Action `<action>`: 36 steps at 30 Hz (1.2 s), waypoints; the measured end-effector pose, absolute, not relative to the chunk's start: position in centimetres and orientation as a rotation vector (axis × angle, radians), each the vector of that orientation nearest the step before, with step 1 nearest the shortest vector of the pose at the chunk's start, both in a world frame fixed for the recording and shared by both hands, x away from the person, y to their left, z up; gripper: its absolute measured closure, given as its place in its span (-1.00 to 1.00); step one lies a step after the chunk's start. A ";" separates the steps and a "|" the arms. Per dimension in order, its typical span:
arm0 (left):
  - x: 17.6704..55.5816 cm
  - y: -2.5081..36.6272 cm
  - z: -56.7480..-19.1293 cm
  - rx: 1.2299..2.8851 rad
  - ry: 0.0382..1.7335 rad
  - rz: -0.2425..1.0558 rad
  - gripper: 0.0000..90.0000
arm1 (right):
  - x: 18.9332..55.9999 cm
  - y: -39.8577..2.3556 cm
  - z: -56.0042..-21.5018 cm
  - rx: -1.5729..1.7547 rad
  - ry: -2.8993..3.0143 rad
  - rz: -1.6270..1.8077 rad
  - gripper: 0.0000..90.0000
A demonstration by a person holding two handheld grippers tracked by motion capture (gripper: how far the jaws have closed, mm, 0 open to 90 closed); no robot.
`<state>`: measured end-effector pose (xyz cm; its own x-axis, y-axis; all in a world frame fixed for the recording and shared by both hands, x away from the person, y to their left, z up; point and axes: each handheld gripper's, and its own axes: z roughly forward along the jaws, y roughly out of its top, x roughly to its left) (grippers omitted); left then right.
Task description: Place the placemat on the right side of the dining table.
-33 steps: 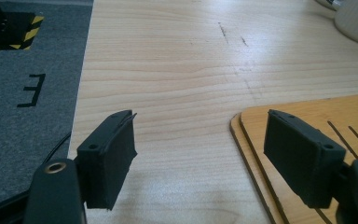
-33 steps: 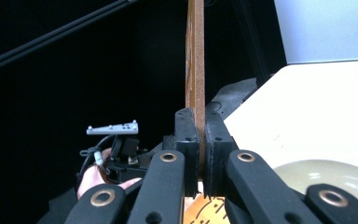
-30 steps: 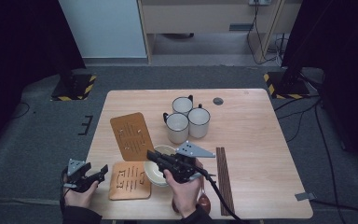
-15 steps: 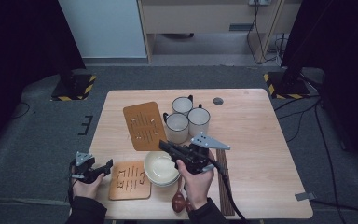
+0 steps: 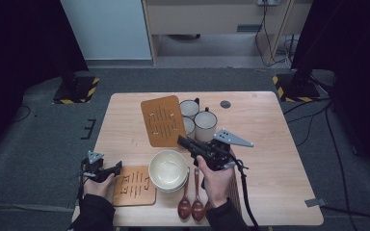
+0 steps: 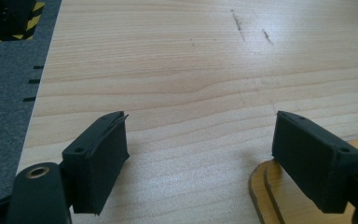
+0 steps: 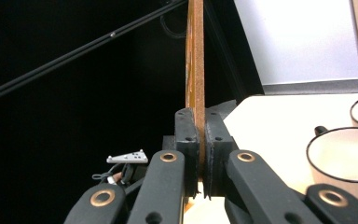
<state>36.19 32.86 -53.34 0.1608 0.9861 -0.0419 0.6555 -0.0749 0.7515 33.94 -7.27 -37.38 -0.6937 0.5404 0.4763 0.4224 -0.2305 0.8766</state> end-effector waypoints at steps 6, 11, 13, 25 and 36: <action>36.9 32.6 -53.3 1.819 1.564 0.687 -0.65 | 34.6 -8.7 -37.0 1.204 1.871 2.080 0.93; 37.4 32.4 -53.5 1.856 1.581 0.682 -0.66 | 35.1 -10.0 -36.8 1.231 1.843 2.088 0.93; 37.4 32.3 -53.5 1.860 1.583 0.684 -0.68 | 35.2 -10.6 -36.7 1.234 1.829 2.099 0.93; 37.5 32.4 -53.6 1.865 1.597 0.684 -0.77 | 36.4 -15.1 -36.5 1.318 1.746 2.104 0.93; 37.6 32.4 -53.6 1.860 1.616 0.683 -0.86 | 36.9 -19.2 -36.7 1.376 1.688 2.048 0.93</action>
<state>37.60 32.39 -53.60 0.1371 0.9905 0.0073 0.6957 -0.1015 0.7111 36.87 -19.17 -36.71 -0.5669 0.6208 0.5416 0.4133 -0.3544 0.8388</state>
